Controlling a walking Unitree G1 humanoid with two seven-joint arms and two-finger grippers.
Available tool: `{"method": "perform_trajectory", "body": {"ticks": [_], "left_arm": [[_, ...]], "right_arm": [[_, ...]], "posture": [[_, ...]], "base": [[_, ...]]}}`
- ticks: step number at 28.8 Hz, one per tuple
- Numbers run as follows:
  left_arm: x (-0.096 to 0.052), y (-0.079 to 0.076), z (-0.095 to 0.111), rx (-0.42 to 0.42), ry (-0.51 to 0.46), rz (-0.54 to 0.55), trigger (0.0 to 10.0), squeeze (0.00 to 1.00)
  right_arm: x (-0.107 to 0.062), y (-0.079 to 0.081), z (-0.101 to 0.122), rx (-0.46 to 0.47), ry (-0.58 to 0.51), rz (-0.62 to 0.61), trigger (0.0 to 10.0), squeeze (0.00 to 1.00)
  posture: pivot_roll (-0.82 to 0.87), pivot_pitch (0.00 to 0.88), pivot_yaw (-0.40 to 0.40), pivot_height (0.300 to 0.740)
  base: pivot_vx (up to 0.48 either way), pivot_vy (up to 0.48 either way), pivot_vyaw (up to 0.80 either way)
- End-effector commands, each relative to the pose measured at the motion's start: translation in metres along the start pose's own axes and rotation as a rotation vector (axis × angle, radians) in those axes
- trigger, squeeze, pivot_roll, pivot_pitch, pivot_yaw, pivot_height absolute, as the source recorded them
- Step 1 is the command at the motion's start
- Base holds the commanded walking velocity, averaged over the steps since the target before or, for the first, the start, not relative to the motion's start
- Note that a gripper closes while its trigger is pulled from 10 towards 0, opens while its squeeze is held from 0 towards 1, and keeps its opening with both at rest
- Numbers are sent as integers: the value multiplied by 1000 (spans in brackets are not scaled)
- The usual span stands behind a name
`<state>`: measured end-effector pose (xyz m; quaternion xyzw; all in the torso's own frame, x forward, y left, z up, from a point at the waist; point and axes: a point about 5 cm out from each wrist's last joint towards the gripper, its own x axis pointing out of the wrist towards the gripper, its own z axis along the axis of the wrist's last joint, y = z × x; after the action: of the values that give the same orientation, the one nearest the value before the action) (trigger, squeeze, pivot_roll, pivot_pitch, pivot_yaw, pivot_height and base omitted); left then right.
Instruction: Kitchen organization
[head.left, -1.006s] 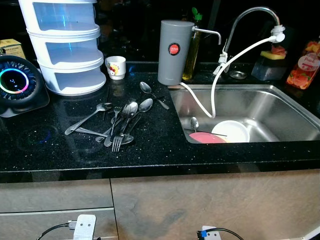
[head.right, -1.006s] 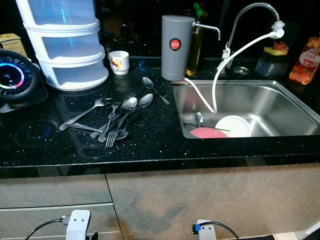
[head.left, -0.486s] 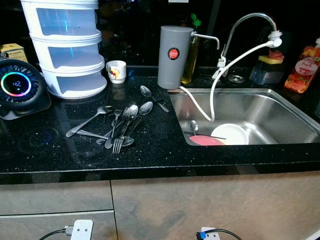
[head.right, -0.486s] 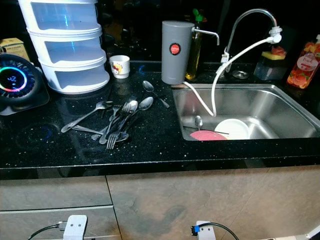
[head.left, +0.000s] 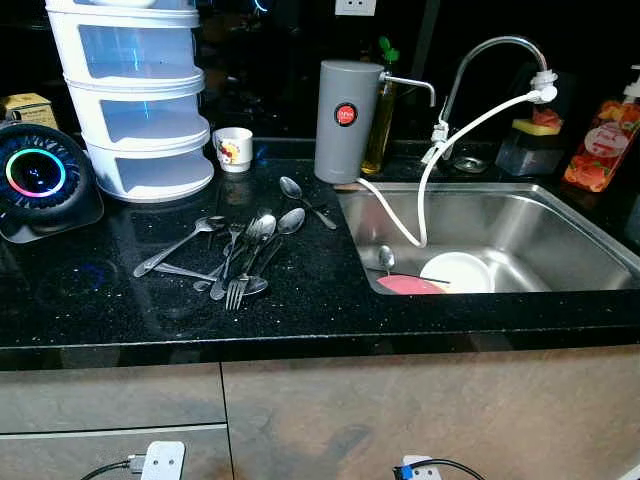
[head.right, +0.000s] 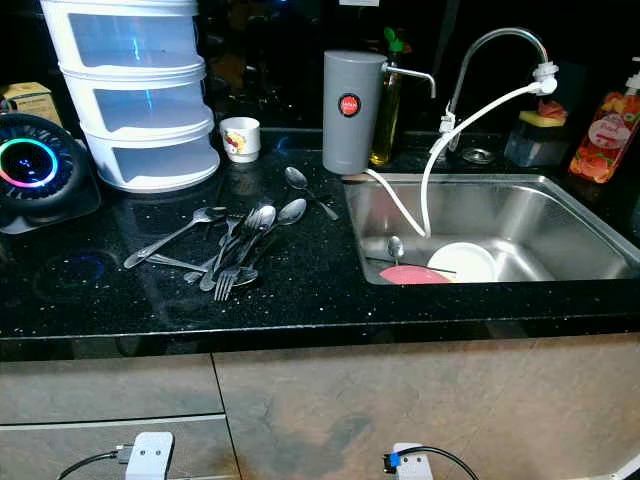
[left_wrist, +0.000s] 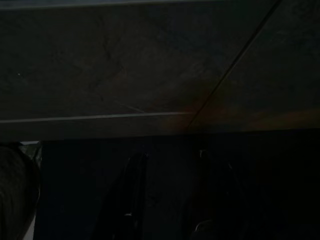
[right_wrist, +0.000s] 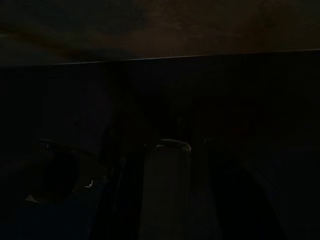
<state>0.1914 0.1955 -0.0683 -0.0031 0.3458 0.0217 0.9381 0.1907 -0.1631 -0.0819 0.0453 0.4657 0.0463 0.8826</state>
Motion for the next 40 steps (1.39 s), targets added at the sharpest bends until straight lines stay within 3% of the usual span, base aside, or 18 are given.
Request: {"method": "perform_trajectory", "body": {"ticks": [1, 21, 27, 28, 32, 35, 40], "left_arm": [[-2, -3, -8, 9, 34, -10, 10000, 0], [0, -6, -3, 1, 11, -16, 10000, 0], [-2, -2, -1, 29, -26, -28, 10000, 0], [-7, 2, 9, 75, -125, -80, 10000, 0], [-16, 3, 25, 106, -260, -179, 10000, 0], [-29, 6, 54, 127, -404, -262, 10000, 0], [-28, 9, 55, 156, -390, -276, 10000, 0]], "right_arm": [[-1, 0, -7, 3, 18, 0, 10000, 0], [-1, -1, -8, 8, 22, -6, 10000, 0], [-1, 0, 1, -61, -10, 40, 10000, 0], [-1, 2, 20, -77, -87, 143, 10000, 0], [-5, 4, 47, -82, -190, 309, 10000, 0], [-14, 8, 77, -168, -262, 504, 10000, 0], [-13, 9, 79, -226, -228, 526, 10000, 0]], "posture": [[45, 14, -40, 740], [48, 27, -40, 740], [51, 29, -33, 740], [48, 30, -30, 740], [46, 34, -28, 740], [52, 37, -34, 740], [58, 37, -44, 740]], "base": [[0, 0, 0], [0, 0, 0], [0, 0, 0], [0, 0, 0], [0, 0, 0], [0, 0, 0], [0, 0, 0]]}}
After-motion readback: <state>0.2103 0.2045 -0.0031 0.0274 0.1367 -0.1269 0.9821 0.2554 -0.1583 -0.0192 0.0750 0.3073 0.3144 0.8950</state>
